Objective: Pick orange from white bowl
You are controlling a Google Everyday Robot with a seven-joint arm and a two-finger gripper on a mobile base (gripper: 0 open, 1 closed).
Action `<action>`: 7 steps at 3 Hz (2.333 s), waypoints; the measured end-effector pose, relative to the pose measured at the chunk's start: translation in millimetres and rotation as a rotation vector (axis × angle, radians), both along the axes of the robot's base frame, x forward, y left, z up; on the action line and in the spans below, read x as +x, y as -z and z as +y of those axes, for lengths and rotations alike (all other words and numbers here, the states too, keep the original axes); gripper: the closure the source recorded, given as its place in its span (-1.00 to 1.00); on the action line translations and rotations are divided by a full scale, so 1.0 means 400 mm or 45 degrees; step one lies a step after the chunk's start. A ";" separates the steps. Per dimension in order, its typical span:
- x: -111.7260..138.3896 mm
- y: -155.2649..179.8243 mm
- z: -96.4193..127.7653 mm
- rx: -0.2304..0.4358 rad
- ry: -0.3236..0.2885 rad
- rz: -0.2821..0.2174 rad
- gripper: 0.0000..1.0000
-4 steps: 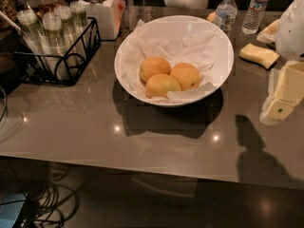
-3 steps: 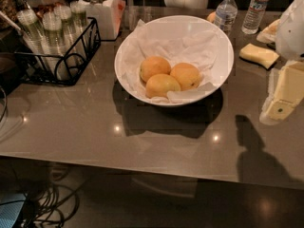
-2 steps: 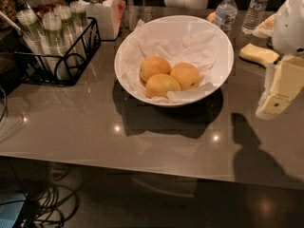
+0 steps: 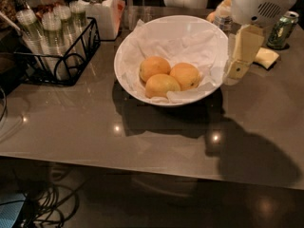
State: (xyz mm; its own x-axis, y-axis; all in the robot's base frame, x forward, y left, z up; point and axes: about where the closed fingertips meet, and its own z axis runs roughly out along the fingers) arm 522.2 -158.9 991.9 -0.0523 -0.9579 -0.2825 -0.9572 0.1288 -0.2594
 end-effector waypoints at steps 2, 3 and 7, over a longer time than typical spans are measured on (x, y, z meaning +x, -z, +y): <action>0.071 0.057 -0.010 0.014 0.075 0.029 -1.00; 0.157 0.111 0.001 0.015 0.088 0.065 -1.00; 0.133 0.170 0.175 0.179 -0.102 0.150 -0.66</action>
Offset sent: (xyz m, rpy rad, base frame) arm 0.0622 -0.0137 -0.0582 0.0077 0.0912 -0.1268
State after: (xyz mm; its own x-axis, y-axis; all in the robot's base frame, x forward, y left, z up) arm 575.6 -89.0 924.1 -0.0185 -0.9118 -0.4101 -0.9885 0.0783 -0.1295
